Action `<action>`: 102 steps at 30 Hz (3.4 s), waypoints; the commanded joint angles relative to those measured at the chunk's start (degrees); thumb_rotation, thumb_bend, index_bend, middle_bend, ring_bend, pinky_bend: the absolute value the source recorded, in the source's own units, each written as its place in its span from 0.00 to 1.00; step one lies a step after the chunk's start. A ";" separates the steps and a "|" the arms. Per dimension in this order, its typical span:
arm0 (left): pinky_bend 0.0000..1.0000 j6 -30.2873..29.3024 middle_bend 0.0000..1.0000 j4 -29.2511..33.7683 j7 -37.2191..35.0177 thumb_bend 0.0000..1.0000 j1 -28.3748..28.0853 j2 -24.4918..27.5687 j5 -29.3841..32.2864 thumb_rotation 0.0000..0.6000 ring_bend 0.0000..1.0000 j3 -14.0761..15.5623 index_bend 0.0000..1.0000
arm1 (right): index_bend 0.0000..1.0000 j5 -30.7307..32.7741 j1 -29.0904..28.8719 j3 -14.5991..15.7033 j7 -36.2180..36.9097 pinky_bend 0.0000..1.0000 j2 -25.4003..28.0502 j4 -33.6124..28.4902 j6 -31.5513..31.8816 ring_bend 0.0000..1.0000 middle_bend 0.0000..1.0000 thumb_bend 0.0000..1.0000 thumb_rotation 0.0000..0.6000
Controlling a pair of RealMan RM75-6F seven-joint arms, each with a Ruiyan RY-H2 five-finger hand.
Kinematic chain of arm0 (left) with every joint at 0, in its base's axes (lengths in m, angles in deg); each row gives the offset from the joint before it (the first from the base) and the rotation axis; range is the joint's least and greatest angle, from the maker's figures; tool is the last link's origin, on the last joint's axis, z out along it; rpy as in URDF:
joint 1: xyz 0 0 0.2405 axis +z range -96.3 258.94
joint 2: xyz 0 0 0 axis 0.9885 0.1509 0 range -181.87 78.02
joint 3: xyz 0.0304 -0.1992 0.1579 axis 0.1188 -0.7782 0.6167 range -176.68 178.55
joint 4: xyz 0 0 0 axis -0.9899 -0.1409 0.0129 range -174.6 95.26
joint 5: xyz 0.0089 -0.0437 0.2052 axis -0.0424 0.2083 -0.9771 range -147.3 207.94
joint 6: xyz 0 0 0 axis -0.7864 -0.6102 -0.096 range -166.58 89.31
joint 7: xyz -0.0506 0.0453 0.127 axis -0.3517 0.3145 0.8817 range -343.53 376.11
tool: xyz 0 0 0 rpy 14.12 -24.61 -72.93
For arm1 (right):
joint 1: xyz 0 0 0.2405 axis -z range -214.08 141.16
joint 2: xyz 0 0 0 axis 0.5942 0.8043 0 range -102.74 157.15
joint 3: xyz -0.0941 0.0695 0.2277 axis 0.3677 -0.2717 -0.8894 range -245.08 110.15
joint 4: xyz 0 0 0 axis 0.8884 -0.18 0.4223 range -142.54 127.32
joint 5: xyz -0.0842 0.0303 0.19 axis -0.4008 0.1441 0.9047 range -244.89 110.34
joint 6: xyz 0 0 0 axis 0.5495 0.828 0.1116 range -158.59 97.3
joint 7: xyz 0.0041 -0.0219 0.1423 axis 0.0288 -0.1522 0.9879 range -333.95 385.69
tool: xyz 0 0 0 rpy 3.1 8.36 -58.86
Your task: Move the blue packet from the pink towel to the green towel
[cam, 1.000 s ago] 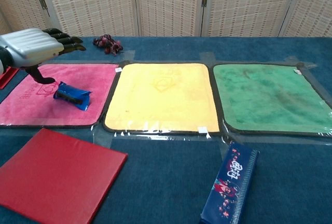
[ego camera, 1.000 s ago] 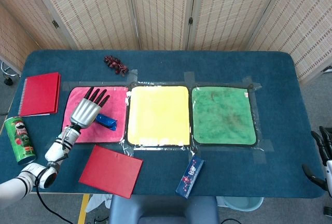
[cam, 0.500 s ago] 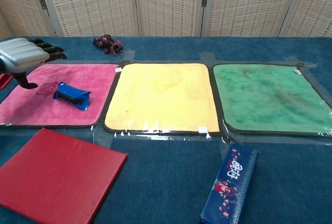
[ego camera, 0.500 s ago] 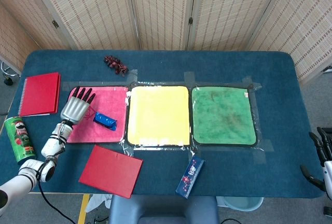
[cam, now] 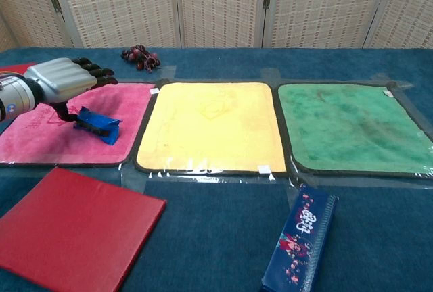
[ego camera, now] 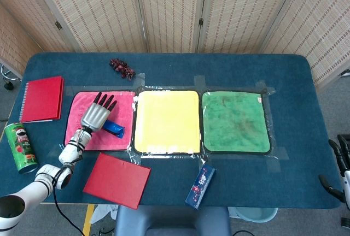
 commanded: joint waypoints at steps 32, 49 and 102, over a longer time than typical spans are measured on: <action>0.02 -7.64 0.00 30.95 7.82 0.33 0.62 10.93 0.37 1.00 0.00 -1.69 0.00 | 0.00 -0.80 0.59 0.03 2.24 0.00 -0.71 1.92 1.26 0.07 0.00 0.32 1.00; 0.01 -5.51 0.00 34.79 9.34 0.33 1.85 10.07 -0.16 1.00 0.00 1.89 0.00 | 0.00 -1.07 0.80 0.28 2.95 0.00 -0.95 2.64 1.54 0.07 0.00 0.32 1.00; 0.01 -3.90 0.00 28.46 9.05 0.33 0.05 6.33 6.78 1.00 0.00 -0.46 0.00 | 0.00 -1.42 1.36 0.14 3.87 0.00 -1.02 3.38 2.59 0.07 0.00 0.32 1.00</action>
